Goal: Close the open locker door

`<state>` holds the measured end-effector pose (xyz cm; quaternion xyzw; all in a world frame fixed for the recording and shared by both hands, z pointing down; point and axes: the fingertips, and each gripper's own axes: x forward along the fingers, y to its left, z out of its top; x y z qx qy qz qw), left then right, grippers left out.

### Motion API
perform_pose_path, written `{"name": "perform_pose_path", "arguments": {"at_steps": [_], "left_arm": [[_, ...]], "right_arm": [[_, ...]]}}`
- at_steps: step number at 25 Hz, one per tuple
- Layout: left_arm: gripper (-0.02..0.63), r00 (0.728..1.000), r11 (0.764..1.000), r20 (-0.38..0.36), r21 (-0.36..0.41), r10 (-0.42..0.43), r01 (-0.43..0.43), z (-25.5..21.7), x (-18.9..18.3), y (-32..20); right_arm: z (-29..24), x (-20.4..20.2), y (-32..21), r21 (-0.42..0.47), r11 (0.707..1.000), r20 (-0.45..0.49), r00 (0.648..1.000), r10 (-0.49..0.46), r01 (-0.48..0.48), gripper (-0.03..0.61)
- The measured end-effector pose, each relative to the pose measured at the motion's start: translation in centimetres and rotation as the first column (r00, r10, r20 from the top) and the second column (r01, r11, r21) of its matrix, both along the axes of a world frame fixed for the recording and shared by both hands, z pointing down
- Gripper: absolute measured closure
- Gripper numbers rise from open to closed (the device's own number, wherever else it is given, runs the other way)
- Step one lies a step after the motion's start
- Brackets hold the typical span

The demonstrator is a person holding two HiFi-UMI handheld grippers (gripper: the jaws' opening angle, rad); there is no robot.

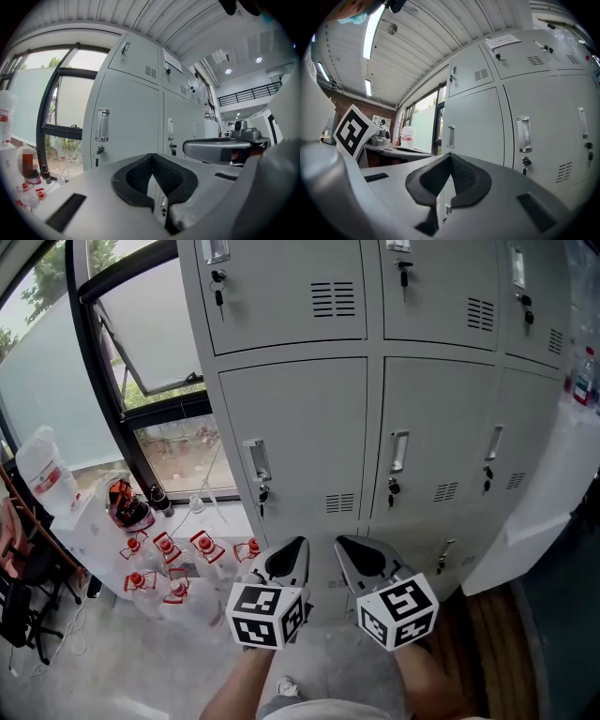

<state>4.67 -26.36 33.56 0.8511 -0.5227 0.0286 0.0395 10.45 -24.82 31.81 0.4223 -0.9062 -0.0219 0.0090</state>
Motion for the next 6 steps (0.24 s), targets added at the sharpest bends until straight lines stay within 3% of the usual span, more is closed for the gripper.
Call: {"name": "perform_pose_path", "arguments": {"at_steps": [6], "left_arm": [[0.607,1.000,1.000,0.004,-0.004,0.003,-0.003,0.06,0.14,-0.38]], "right_arm": [[-0.07,0.18,-0.38,-0.001,1.000,0.004,1.000,0.001,-0.001,0.572]]}}
